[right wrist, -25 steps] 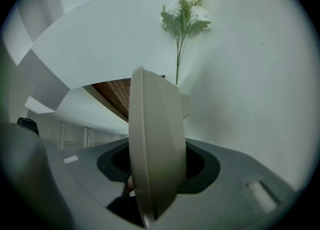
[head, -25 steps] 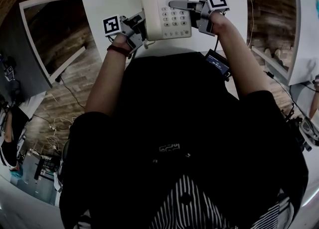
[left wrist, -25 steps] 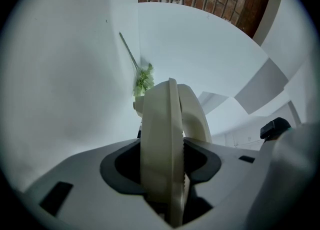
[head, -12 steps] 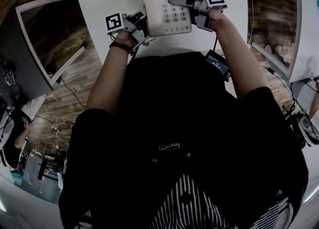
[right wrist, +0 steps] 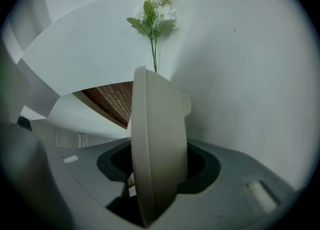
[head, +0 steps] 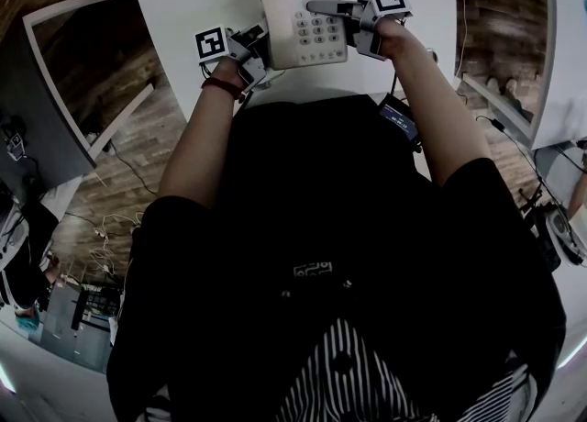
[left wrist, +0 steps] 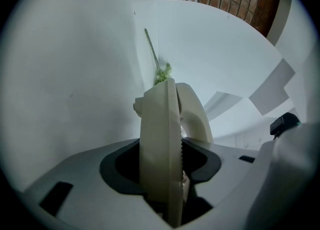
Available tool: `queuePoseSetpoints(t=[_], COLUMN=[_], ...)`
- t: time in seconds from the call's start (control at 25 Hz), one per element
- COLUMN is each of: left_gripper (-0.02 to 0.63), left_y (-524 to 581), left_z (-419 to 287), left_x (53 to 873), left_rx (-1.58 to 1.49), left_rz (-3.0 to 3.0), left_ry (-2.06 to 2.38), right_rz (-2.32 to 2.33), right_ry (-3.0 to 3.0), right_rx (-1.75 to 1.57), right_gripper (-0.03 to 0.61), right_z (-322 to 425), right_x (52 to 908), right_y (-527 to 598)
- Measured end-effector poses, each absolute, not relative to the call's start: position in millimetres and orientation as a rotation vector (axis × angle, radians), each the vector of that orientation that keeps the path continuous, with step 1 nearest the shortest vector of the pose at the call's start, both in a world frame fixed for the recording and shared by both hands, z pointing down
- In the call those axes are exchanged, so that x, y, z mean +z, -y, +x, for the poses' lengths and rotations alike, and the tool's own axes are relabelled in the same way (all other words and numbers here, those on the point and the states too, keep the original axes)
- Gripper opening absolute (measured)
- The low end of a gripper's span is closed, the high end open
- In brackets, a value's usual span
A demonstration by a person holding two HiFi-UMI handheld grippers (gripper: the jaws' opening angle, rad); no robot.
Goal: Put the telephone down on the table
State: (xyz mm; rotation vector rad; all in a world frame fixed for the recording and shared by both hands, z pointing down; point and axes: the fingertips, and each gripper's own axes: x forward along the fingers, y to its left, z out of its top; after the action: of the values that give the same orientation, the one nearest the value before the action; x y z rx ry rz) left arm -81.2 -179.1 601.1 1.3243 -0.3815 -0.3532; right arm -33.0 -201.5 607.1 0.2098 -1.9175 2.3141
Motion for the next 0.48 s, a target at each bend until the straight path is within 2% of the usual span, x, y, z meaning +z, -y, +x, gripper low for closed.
queuePoseSetpoints(t=[0.48], left_gripper=[0.202], left_y=[170], left_z=[-74], left_x=[619], left_rx=[-0.292], left_rz=[1.322], left_ry=[0.397], right_rz=[0.246], right_ry=[1.905], right_rx=[2.250], right_gripper=[0.218], right_z=[-27], right_x=[625], right_y=[195])
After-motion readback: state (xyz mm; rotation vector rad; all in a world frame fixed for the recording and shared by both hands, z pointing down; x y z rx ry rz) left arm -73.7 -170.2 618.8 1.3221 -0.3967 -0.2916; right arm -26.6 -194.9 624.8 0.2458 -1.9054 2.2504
